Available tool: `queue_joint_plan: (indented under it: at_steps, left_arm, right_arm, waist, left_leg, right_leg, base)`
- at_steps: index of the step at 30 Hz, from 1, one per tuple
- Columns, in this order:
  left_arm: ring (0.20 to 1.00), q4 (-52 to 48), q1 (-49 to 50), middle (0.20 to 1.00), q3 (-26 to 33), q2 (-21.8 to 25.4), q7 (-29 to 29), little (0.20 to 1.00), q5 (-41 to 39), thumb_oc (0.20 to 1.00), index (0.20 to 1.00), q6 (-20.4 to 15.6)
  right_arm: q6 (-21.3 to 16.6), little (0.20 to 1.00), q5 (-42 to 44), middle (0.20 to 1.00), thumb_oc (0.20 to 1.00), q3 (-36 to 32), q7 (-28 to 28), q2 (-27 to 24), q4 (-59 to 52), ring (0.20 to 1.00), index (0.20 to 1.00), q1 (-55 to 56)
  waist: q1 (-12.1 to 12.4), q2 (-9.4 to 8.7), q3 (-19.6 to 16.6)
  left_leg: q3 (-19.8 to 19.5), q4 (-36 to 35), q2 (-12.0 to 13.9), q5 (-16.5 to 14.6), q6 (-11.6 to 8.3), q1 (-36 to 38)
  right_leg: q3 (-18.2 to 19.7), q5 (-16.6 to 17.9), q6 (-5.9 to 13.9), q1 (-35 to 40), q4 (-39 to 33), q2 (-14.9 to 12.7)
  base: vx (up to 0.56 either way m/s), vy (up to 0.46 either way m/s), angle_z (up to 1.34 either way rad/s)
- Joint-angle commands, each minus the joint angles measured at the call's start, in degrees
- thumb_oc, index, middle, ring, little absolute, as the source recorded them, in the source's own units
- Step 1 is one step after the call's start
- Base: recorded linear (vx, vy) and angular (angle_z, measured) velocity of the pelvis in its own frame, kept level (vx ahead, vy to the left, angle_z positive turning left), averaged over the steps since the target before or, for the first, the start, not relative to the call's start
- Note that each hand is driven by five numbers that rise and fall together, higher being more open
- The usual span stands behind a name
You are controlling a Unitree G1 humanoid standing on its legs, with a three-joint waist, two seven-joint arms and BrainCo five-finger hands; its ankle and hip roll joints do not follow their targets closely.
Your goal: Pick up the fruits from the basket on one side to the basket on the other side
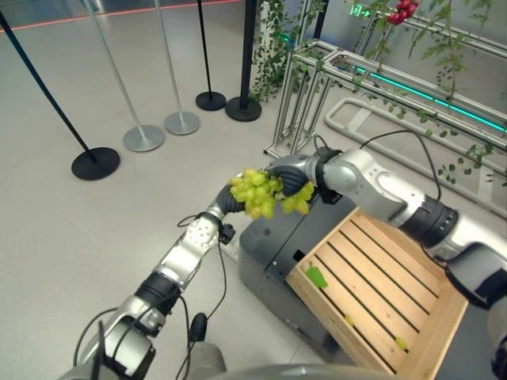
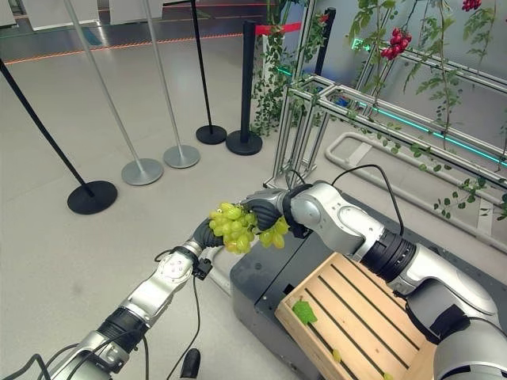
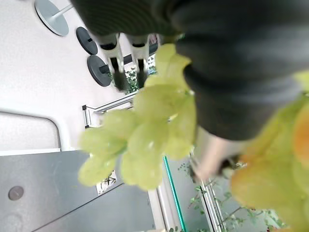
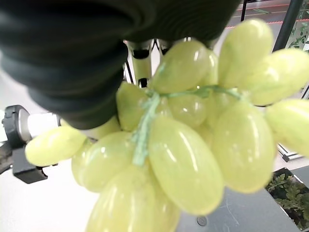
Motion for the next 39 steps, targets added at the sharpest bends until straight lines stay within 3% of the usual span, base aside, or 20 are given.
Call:
queue_joint_plan:
  at_steps: [1, 19, 20, 33, 39]
  left_arm:
    - [0.2, 3.26, -8.14, 0.2, -1.69, -1.78, 0.09, 0.2, -2.16, 0.2, 0.2, -4.09]
    - [0.2, 3.09, -6.37, 0.2, -0.03, -2.44, 2.14, 0.2, -5.46, 0.2, 0.2, -5.44]
    - [0.2, 2.76, -6.08, 0.2, 0.08, -2.38, 2.17, 0.2, -5.91, 0.2, 0.2, -5.51]
    - [0.2, 2.35, -3.68, 0.2, 1.81, -2.34, 2.17, 0.2, -10.43, 0.2, 0.2, -5.81]
    - [0.2, 0.57, 0.47, 0.2, 5.62, -1.73, 1.88, 0.2, -14.96, 0.2, 0.2, -5.97]
  right_arm:
    - [-2.85, 0.2, 4.06, 0.2, 0.2, 0.21, -0.64, 2.69, -6.3, 0.2, 0.2, -4.33]
    - [-3.68, 0.213, 4.14, 0.213, 0.213, -1.2, -2.49, 3.22, -5.63, 0.213, 0.213, -1.87]
    - [-3.65, 1.0, 3.93, 1.0, 1.0, -1.2, -2.63, 3.33, -5.63, 1.0, 1.0, -1.85]
    - [-2.95, 1.0, 3.97, 1.0, 1.0, -2.64, -4.31, 4.51, -2.66, 1.0, 1.0, 0.14]
    - [-2.06, 1.0, 4.53, 1.0, 1.0, -5.73, -4.9, 3.61, -2.44, 1.0, 1.0, 4.31]
  waist:
    - [-0.45, -2.02, -2.36]
    - [-0.75, -1.54, -2.23]
    - [-0.71, -1.48, -2.21]
    - [-0.57, -0.58, -1.99]
    - [-0.4, 0.22, -1.67]
  left_leg:
    - [1.21, 8.56, -1.39, -10.93, 0.51, -1.94]
    - [1.31, 8.77, -1.33, -10.94, 0.52, -1.92]
    - [1.31, 8.75, -1.3, -10.93, 0.51, -1.88]
    - [1.53, 8.9, -1.15, -10.83, 0.31, -1.78]
    - [1.49, 8.76, -0.73, -10.46, 0.0, -1.65]
  right_leg:
    - [0.36, -12.45, -4.3, -2.7, 9.2, 1.66]
    - [0.67, -12.56, -4.38, -2.62, 9.06, 1.71]
    - [0.83, -12.56, -4.38, -2.63, 9.02, 1.71]
    - [0.77, -12.66, -4.67, -2.37, 8.88, 1.8]
    - [1.05, -12.88, -5.0, -2.24, 8.48, 2.2]
  base:
    - [0.0, 0.0, 0.0]
    - [0.0, 0.0, 0.0]
    - [0.0, 0.0, 0.0]
    - [0.0, -0.007, -0.02]
    - [-0.01, -0.012, 0.0]
